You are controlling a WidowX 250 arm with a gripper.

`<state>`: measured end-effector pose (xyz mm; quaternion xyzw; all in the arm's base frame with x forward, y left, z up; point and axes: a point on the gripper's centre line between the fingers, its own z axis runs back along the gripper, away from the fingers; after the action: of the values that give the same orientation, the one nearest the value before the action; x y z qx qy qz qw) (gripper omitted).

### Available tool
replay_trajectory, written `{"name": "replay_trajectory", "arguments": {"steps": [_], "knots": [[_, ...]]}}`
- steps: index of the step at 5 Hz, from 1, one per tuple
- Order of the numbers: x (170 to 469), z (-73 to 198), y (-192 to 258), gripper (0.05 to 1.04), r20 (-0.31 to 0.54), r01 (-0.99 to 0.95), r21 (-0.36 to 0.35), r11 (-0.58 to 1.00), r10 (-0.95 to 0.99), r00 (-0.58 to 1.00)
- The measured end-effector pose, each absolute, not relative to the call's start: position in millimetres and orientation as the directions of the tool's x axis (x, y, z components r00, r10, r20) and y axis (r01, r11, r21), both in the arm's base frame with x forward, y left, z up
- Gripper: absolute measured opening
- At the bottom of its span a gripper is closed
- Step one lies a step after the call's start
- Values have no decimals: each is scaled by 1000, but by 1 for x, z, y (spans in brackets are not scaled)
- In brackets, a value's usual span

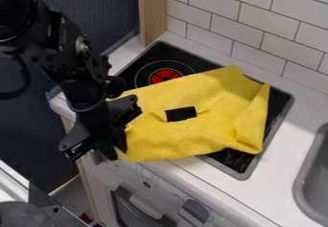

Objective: Unfold the bottom left of the cloth

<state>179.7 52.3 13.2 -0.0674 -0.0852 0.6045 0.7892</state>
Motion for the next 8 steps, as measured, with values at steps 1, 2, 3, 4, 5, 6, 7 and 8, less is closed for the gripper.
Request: {"name": "replay_trajectory", "arguments": {"steps": [1, 2, 3, 4, 5, 6, 7, 8], "knots": [[177, 24, 53, 468, 70, -956, -174, 234, 972, 225], [179, 34, 53, 790, 89, -953, -209, 220, 975, 205], [181, 42, 52, 1009, 96, -943, -199, 265, 963, 251], [184, 64, 50, 1006, 141, -943, -164, 289, 953, 268], [185, 82, 47, 1002, 172, -940, -144, 309, 943, 284], [204, 84, 51, 1001, 55, -883, -34, 469, 883, 467], [239, 93, 63, 1001, 3, -748, -9, 664, 748, 664], [266, 97, 75, 1001, -4, -693, -61, 719, 694, 720]]}}
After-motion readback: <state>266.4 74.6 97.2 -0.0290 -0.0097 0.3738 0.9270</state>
